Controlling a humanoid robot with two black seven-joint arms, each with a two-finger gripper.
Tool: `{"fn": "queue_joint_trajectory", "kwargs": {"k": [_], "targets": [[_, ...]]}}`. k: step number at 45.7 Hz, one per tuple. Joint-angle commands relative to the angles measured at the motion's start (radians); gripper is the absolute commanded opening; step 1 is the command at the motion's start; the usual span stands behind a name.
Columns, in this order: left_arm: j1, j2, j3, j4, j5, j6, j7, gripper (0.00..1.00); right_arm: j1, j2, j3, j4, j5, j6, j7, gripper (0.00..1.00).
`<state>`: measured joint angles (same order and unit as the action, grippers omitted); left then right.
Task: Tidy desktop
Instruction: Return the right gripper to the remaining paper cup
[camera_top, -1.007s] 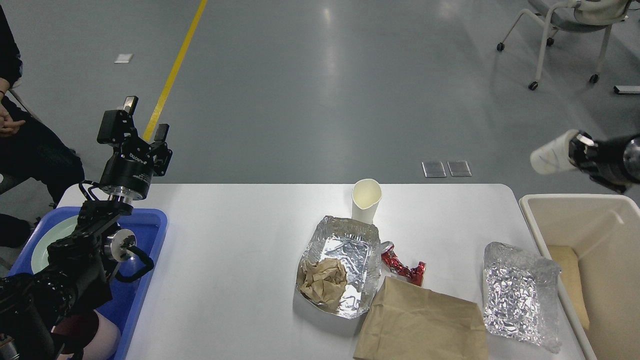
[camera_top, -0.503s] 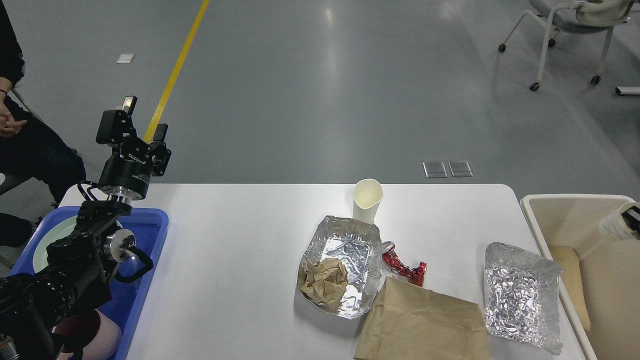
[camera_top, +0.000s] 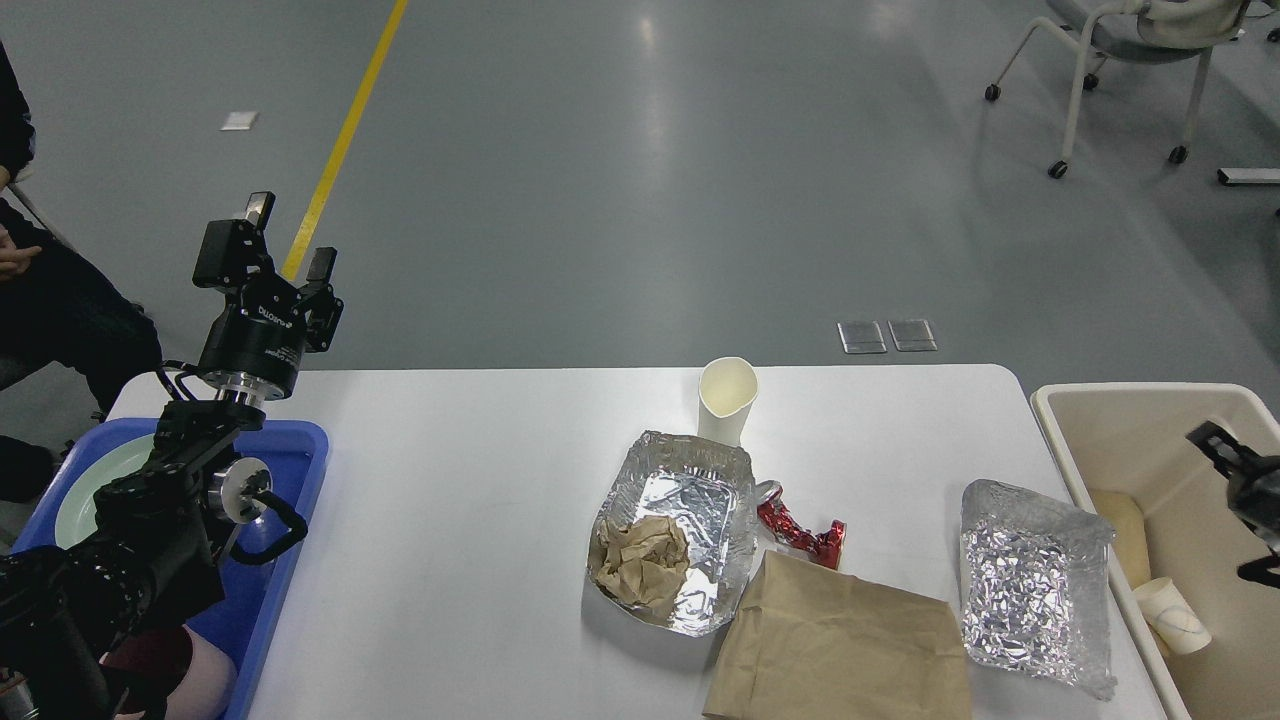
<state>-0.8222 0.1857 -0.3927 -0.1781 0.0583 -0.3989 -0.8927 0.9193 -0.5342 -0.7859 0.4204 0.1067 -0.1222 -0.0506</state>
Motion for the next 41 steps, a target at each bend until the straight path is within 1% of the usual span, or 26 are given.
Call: {"fn": "queue_joint_trajectory", "kwargs": {"k": [1,5,12,19,23,27,33,35,38,41], "targets": [[0.000,0.000,0.000,0.000,0.000,0.000,0.000,0.96,0.142,0.023,-0.035,0.104,-0.001,0.003,0.000,1.00],[0.000,0.000,0.000,0.000,0.000,0.000,0.000,0.96,0.266,0.037,-0.110,0.217,-0.002,0.003,0.000,1.00],[0.000,0.000,0.000,0.000,0.000,0.000,0.000,0.96,0.479,0.103,-0.237,0.412,-0.001,0.007,0.003,1.00],[0.000,0.000,0.000,0.000,0.000,0.000,0.000,0.96,0.664,0.158,-0.263,0.601,0.001,0.064,0.003,1.00],[0.000,0.000,0.000,0.000,0.000,0.000,0.000,0.96,0.751,0.188,-0.262,0.673,0.001,0.128,0.003,1.00],[0.000,0.000,0.000,0.000,0.000,0.002,0.000,0.96,0.849,0.203,-0.262,0.724,0.001,0.225,0.003,1.00],[0.000,0.000,0.000,0.000,0.000,0.000,0.000,0.96,0.983,0.237,-0.254,0.756,0.001,0.450,0.003,1.00],[0.000,0.000,0.000,0.000,0.000,0.002,0.000,0.96,1.013,0.250,-0.253,0.759,0.002,0.507,0.003,1.00],[0.000,0.000,0.000,0.000,0.000,0.000,0.000,0.96,1.026,0.276,-0.250,0.758,0.002,0.547,0.003,1.00],[0.000,0.000,0.000,0.000,0.000,0.000,0.000,0.96,1.012,0.303,-0.248,0.752,0.002,0.532,0.003,1.00]]}}
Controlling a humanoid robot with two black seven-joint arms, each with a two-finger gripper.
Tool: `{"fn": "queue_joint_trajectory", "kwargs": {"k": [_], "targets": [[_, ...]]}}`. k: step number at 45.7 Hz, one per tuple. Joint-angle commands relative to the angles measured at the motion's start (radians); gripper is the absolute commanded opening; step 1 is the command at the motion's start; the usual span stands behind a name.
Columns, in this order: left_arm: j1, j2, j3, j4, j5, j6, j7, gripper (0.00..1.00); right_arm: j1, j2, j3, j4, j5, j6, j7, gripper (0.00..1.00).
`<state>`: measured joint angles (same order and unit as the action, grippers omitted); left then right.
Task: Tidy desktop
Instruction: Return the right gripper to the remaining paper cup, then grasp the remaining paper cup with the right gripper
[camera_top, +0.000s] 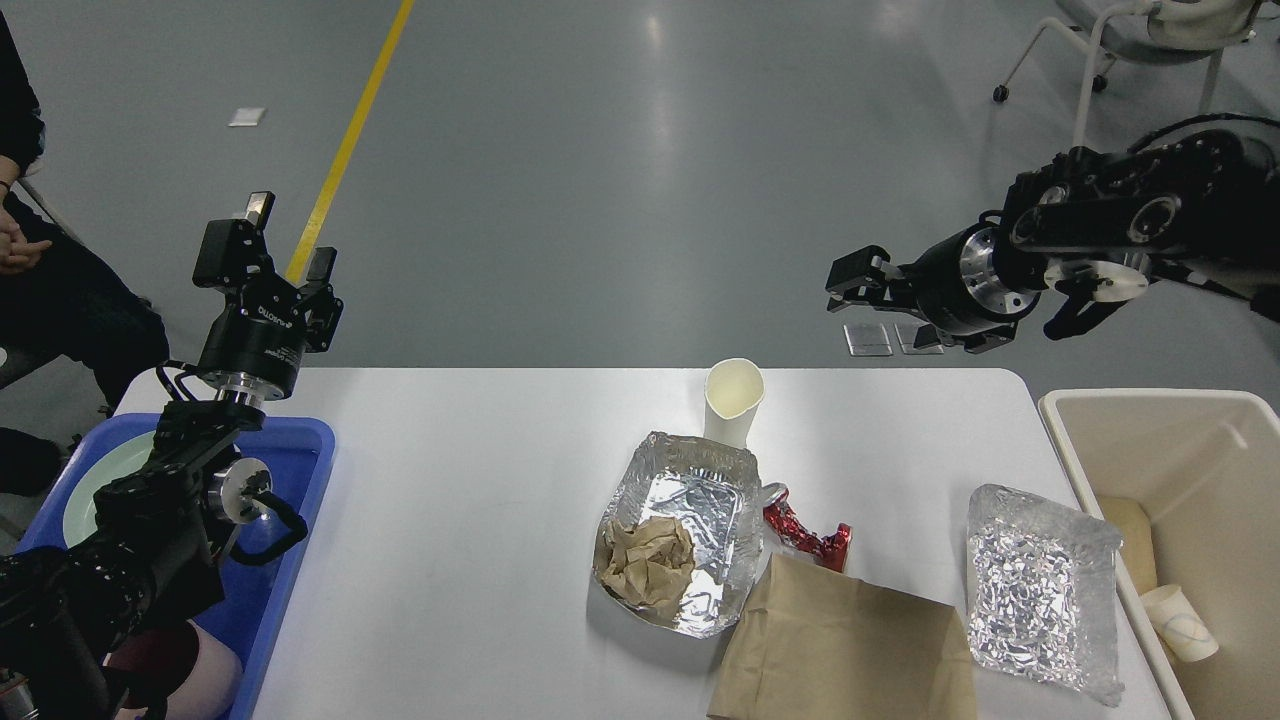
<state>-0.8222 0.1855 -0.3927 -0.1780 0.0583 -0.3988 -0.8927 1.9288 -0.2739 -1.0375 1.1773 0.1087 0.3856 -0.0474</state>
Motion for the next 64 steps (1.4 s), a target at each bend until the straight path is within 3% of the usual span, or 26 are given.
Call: {"fn": "queue_joint_trajectory", "kwargs": {"k": [1,15,27,48,64], "targets": [[0.000,0.000,0.000,0.000,0.000,0.000,0.000,0.96,-0.001,0.048,0.004,-0.007,0.000,0.015,0.000,1.00],[0.000,0.000,0.000,0.000,0.000,0.000,0.000,0.96,-0.252,0.133,0.036,-0.083,-0.001,-0.279,-0.003,1.00],[0.000,0.000,0.000,0.000,0.000,0.000,0.000,0.96,-0.448,0.252,0.105,-0.304,0.028,-0.378,-0.006,1.00],[0.000,0.000,0.000,0.000,0.000,0.000,0.000,0.96,-0.599,0.321,0.112,-0.525,0.039,-0.393,-0.008,0.99],[0.000,0.000,0.000,0.000,0.000,0.000,0.000,0.96,-0.676,0.360,0.114,-0.607,0.035,-0.410,-0.008,0.98]]}}
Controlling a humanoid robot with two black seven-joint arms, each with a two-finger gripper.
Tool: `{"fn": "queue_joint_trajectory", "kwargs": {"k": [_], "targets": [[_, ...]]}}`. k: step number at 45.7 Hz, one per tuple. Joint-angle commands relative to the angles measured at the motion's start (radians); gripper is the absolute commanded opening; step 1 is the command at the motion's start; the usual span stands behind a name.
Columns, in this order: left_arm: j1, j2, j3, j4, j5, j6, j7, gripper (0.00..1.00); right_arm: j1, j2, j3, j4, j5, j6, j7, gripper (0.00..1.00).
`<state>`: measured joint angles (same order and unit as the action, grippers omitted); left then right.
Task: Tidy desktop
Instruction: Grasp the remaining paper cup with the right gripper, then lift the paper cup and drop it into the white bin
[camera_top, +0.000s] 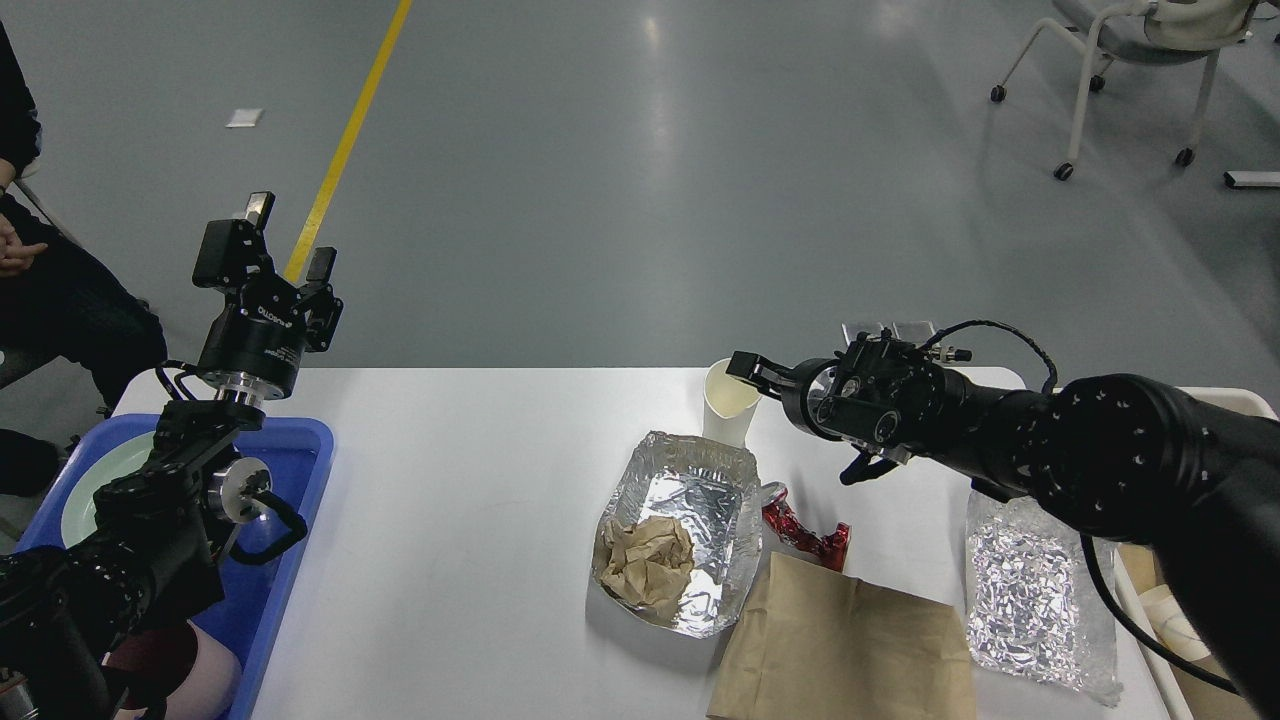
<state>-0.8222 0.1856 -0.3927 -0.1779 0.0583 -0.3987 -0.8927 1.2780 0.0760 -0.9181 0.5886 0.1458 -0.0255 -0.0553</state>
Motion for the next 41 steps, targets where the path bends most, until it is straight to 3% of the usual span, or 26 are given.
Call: {"fn": "queue_joint_trajectory", "kwargs": {"k": [1,9,20,31,34,41], "targets": [[0.000,0.000,0.000,0.000,0.000,0.000,0.000,0.96,-0.025,0.010,-0.005,-0.018,-0.002,0.001,0.000,0.98],[0.000,0.000,0.000,0.000,0.000,0.000,0.000,0.96,-0.035,0.011,-0.004,-0.021,-0.003,0.001,0.000,0.96],[0.000,0.000,0.000,0.000,0.000,0.000,0.000,0.96,-0.046,0.016,-0.010,-0.019,0.000,0.003,-0.005,0.44],[0.000,0.000,0.000,0.000,0.000,0.000,0.000,0.96,-0.055,0.016,-0.001,-0.019,0.008,0.003,-0.006,0.06],[0.000,0.000,0.000,0.000,0.000,0.000,0.000,0.96,-0.055,0.016,0.004,-0.019,0.009,0.003,-0.005,0.00],[0.000,0.000,0.000,0.000,0.000,0.000,0.000,0.96,-0.045,0.016,0.007,-0.009,0.018,0.006,-0.006,0.00]]}}
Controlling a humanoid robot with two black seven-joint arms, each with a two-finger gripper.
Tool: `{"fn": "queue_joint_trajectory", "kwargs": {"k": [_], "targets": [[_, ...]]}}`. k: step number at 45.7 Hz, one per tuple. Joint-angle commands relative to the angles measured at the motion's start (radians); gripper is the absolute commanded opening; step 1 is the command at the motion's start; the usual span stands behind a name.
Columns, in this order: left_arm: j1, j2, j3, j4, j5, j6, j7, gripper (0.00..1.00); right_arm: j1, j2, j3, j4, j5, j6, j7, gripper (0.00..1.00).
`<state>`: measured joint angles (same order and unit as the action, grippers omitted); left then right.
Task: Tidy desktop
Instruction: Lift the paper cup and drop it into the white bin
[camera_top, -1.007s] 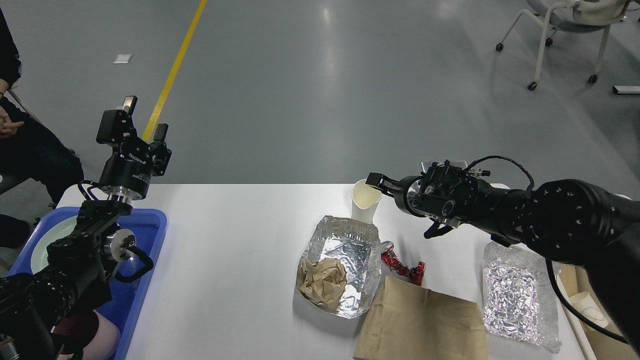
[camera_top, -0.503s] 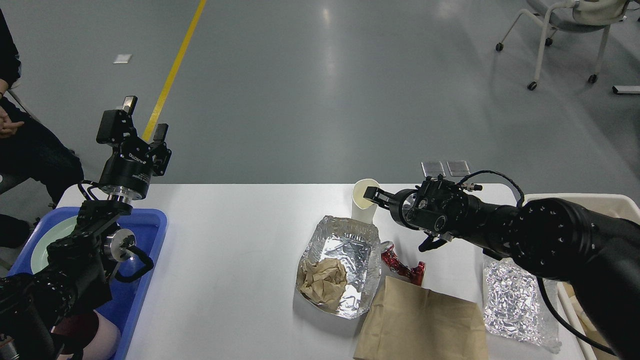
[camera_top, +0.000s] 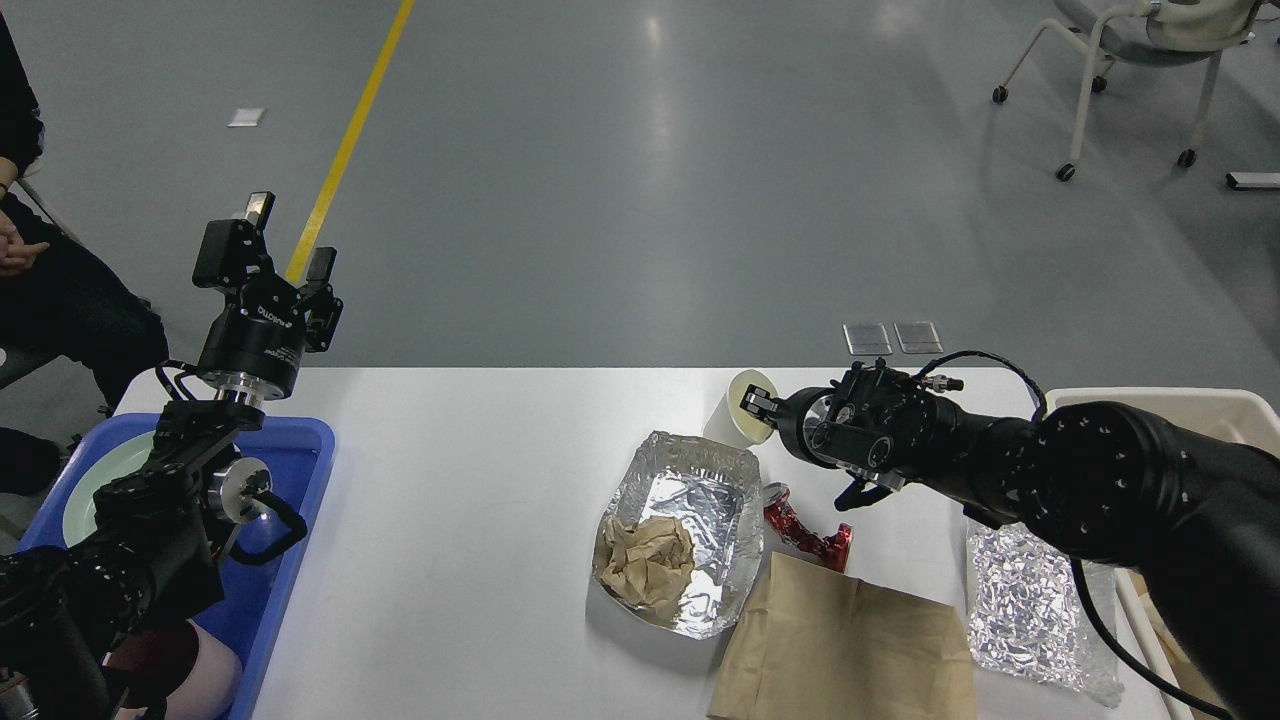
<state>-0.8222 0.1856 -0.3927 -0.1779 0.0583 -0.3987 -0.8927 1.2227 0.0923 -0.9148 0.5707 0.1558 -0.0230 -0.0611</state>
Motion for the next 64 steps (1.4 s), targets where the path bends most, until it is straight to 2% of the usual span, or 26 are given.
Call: {"fn": "queue_joint_trajectory", "kwargs": {"k": [1,10,16,30,41,47,51,64], "targets": [[0.000,0.000,0.000,0.000,0.000,0.000,0.000,0.96,0.024,0.000,0.004,0.017,0.011,0.015,0.000,0.00],[0.000,0.000,0.000,0.000,0.000,0.001,0.000,0.96,0.112,-0.065,0.002,0.064,0.011,0.020,0.000,0.00],[0.000,0.000,0.000,0.000,0.000,0.000,0.000,0.96,0.224,-0.137,0.004,0.158,0.011,0.029,0.001,0.00],[0.000,0.000,0.000,0.000,0.000,0.000,0.000,0.96,0.607,-0.431,-0.006,0.500,0.010,0.199,0.003,0.00],[0.000,0.000,0.000,0.000,0.000,0.000,0.000,0.96,0.768,-0.617,-0.013,0.598,0.010,0.313,0.004,0.00],[0.000,0.000,0.000,0.000,0.000,0.000,0.000,0.96,0.741,-0.661,-0.042,0.584,0.005,0.308,0.004,0.00],[0.000,0.000,0.000,0.000,0.000,0.000,0.000,0.96,0.640,-0.701,-0.059,0.529,0.005,0.282,0.004,0.00],[0.000,0.000,0.000,0.000,0.000,0.000,0.000,0.96,0.215,-0.792,-0.036,0.305,0.011,0.046,0.004,0.00]]}}
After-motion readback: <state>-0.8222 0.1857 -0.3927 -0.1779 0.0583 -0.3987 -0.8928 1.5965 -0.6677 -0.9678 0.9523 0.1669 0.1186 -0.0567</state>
